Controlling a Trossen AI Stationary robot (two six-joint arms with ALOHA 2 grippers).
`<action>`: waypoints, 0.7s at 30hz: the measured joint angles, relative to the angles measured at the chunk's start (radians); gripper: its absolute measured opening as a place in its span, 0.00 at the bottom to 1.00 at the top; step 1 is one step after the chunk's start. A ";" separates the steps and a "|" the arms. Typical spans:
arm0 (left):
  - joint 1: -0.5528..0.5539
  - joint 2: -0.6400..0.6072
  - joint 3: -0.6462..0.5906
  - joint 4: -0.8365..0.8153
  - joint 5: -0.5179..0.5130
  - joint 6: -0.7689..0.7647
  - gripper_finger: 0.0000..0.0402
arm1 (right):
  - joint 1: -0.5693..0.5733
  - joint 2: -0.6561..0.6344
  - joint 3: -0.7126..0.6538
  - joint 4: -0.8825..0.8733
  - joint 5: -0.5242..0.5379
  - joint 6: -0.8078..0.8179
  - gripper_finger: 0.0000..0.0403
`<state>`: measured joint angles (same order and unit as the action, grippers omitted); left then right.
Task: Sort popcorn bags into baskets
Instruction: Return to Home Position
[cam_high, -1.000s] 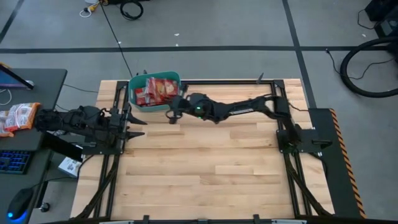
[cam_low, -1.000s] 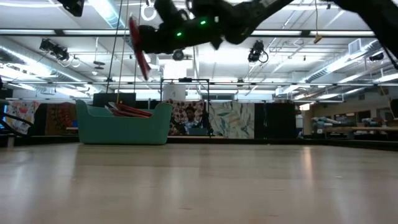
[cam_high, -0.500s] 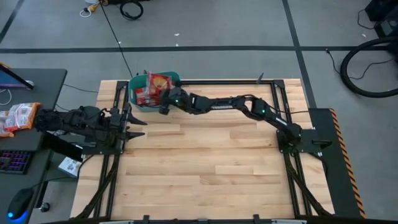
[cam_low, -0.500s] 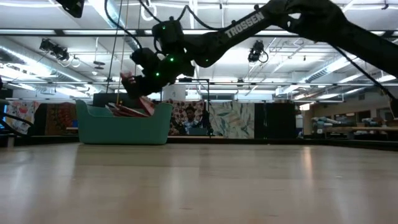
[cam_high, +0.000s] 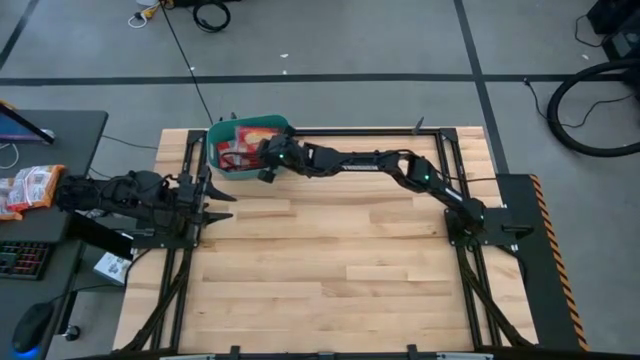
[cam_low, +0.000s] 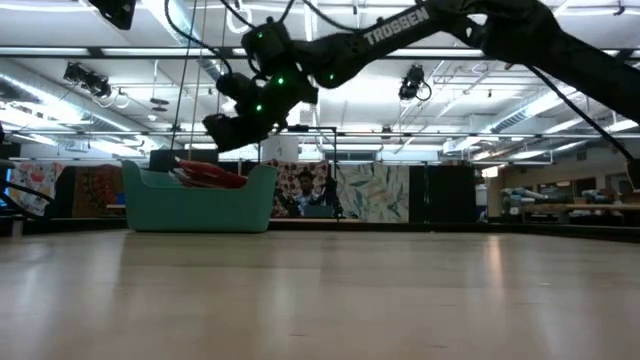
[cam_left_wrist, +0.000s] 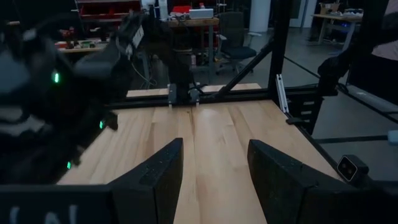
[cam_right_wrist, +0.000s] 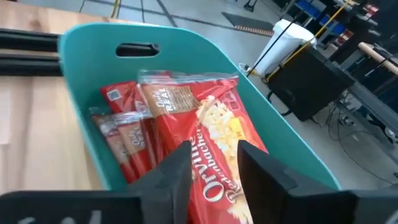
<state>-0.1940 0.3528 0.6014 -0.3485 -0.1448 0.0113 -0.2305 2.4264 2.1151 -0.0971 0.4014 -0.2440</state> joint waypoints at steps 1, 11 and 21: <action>0.000 0.000 0.000 -0.004 0.000 0.000 0.46 | 0.003 -0.015 0.000 -0.022 0.000 0.001 0.34; 0.000 -0.025 -0.024 -0.036 0.000 0.000 0.46 | 0.047 -0.222 -0.046 -0.333 0.000 0.061 0.32; 0.000 -0.107 -0.252 0.178 -0.053 -0.042 0.46 | 0.121 -0.573 -0.565 -0.200 0.053 0.186 0.18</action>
<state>-0.1936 0.2454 0.3496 -0.1704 -0.1982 -0.0308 -0.1093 1.8530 1.5502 -0.2967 0.4548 -0.0581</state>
